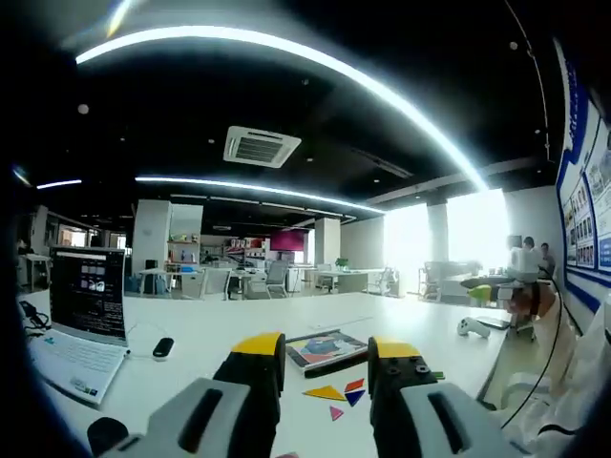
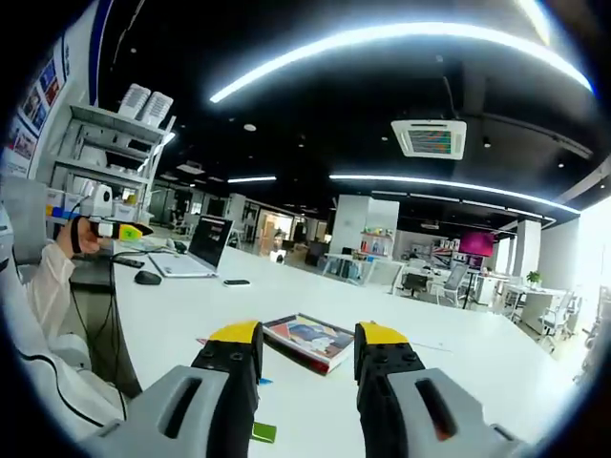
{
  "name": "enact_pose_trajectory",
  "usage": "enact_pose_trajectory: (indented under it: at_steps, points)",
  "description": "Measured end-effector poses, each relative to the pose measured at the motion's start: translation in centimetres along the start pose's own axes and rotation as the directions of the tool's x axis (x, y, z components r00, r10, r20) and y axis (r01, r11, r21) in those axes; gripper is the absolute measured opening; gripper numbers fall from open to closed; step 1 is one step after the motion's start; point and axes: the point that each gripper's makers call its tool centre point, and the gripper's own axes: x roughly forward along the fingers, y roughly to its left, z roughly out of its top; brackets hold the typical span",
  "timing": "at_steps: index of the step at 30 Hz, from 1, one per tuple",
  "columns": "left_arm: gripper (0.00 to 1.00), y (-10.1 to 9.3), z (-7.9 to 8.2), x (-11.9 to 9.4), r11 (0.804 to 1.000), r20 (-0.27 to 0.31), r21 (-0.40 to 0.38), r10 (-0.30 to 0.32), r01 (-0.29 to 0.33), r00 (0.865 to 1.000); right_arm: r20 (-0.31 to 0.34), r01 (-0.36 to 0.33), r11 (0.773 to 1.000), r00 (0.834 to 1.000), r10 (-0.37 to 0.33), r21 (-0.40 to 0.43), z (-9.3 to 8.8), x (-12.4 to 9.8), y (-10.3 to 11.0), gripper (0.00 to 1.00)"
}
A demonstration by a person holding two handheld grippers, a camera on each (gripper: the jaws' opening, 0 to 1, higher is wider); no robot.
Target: Pick up the tangram pieces one by one and place each piece onto its matching region on the pattern sheet, fitting the shapes together until the outline on the sheet is completely filled by the tangram pieces
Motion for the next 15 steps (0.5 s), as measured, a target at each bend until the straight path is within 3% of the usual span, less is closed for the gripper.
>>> enact_pose_trajectory:
  at_steps: [15]
  points:
    - [0.36,0.05,0.08,-0.19,1.000,0.005,-0.004,0.002,-0.002,1.000,-0.009,-0.007,1.000,1.000,0.007,-0.003,-0.24,0.10,0.24,0.40]
